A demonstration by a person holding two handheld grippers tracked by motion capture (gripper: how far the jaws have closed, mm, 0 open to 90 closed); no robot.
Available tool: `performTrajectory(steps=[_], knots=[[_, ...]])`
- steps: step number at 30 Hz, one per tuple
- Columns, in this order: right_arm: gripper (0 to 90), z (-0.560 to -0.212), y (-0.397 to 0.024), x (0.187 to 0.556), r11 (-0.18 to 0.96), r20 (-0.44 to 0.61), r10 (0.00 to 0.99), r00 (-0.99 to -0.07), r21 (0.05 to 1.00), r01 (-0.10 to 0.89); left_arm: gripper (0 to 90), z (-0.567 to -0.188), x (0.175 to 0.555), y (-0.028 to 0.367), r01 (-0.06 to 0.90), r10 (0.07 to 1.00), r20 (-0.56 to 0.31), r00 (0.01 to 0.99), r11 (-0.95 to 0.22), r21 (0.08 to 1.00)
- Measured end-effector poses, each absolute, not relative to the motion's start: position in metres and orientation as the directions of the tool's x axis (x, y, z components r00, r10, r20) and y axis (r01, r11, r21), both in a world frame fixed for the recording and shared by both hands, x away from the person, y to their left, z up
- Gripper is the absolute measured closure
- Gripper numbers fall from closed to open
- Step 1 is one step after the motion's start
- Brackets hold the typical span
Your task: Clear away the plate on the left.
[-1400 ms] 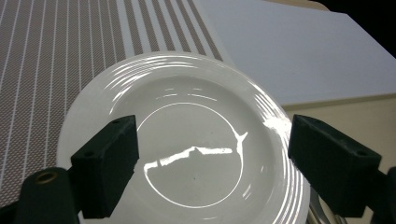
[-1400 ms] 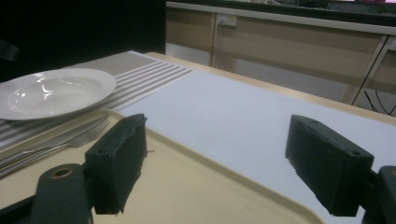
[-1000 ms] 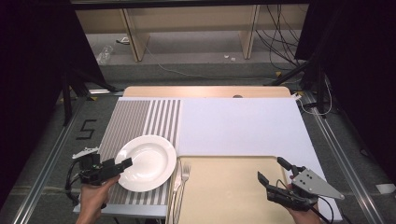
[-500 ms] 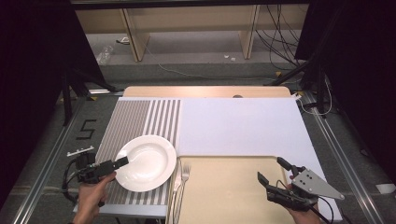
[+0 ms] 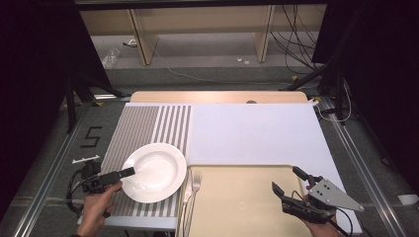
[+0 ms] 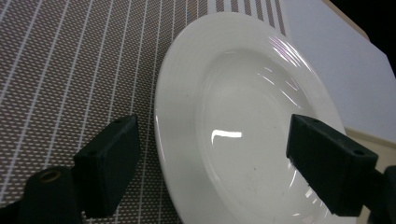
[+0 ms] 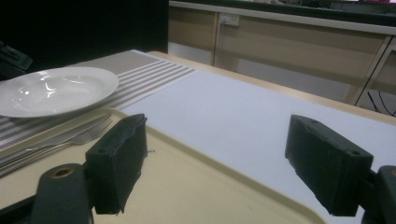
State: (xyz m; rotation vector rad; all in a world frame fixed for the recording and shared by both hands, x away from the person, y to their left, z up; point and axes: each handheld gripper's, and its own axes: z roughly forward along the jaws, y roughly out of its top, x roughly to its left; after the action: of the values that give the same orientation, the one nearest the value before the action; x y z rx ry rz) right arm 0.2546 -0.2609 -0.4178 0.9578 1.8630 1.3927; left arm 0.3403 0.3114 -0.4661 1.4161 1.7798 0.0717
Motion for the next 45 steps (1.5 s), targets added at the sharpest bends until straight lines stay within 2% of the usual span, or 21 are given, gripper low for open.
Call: performTrajectory(steps=[6,11,23,31,45], knots=[[21.6,-0.418,-0.261,0.254,0.184,-0.052,0.836,-0.547,0.965,0.188,17.0,-0.469,0.34,0.31,0.79,0.818,-0.574,-0.025,0.368,0.49],[21.6,-0.417,-0.262,0.254,0.184,-0.052,0.836,-0.547,0.964,0.191,17.1,-0.475,0.339,0.314,0.797,0.77,-0.637,-0.049,0.414,0.44],[21.7,-0.417,-0.261,0.254,0.185,-0.053,0.836,-0.546,0.964,0.19,20.6,-0.486,0.334,0.309,0.817,0.693,-0.717,-0.07,0.453,0.358],[21.7,-0.418,-0.261,0.254,0.184,-0.052,0.837,-0.545,0.964,0.19,27.0,-0.492,0.33,0.307,0.81,0.636,-0.764,-0.109,0.503,0.303],[21.7,-0.418,-0.261,0.254,0.185,-0.053,0.837,-0.544,0.964,0.191,44.6,-0.5,0.327,0.302,0.798,0.579,-0.797,-0.168,0.555,0.235]])
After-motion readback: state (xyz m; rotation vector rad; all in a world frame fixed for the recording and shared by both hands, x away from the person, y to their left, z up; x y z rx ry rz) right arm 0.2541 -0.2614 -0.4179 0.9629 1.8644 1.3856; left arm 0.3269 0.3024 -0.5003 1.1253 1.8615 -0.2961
